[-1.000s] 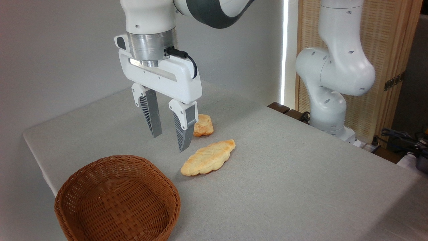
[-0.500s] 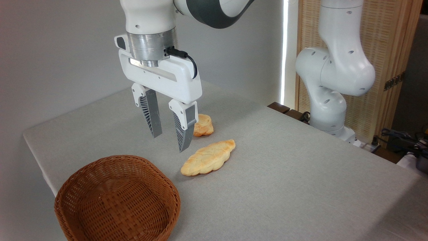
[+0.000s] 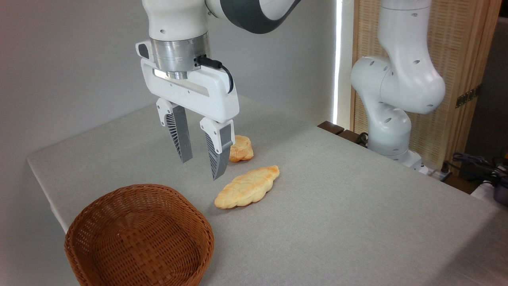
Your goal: Put bread into the basket
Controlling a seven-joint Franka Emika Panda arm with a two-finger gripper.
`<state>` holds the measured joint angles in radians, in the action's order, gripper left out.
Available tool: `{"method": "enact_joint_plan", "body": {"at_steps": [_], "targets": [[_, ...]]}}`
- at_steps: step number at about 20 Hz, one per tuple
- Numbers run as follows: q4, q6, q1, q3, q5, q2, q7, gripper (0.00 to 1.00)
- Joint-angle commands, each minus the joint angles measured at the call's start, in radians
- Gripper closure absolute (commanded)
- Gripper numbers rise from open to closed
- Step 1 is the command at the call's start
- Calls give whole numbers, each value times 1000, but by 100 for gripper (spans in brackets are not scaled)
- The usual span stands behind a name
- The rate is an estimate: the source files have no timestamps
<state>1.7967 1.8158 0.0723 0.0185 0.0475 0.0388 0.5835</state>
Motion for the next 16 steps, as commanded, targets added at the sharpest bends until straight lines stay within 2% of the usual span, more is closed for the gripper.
{"method": "enact_joint_plan", "body": {"at_steps": [1,9,16], "targets": [[-3,-32,11,-23,14,1,4,0],[12,-35,12,-68,8,-4,-1,0],[85,-35,70,-77,5,29,4,0]]}}
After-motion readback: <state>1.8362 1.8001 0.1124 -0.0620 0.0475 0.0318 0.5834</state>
